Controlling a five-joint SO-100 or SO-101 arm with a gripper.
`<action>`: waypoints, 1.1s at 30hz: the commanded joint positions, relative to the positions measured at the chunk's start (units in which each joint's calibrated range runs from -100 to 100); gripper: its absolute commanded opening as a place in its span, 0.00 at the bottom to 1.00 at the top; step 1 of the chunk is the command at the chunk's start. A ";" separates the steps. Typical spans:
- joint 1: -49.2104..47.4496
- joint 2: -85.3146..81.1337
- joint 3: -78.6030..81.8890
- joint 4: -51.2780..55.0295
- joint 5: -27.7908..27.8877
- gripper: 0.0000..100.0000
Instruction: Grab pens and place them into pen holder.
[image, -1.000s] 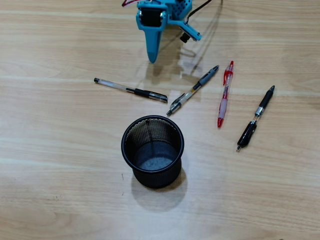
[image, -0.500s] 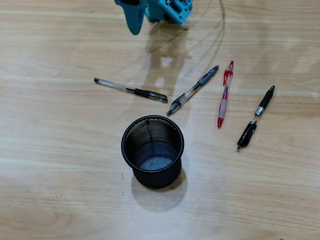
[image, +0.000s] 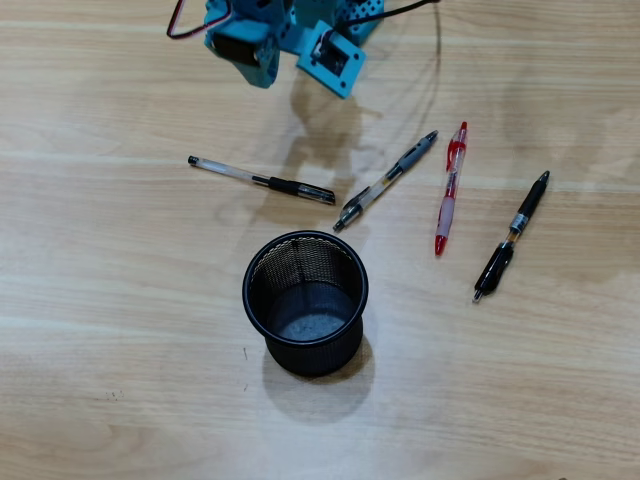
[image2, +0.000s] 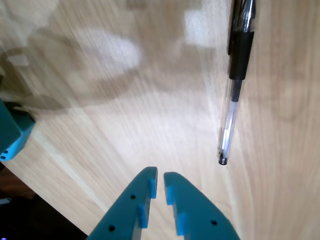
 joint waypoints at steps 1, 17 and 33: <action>-0.27 5.06 -4.84 0.04 -2.24 0.12; -1.28 18.56 0.05 -14.72 -2.77 0.52; 0.09 31.05 0.59 -21.82 -4.18 0.35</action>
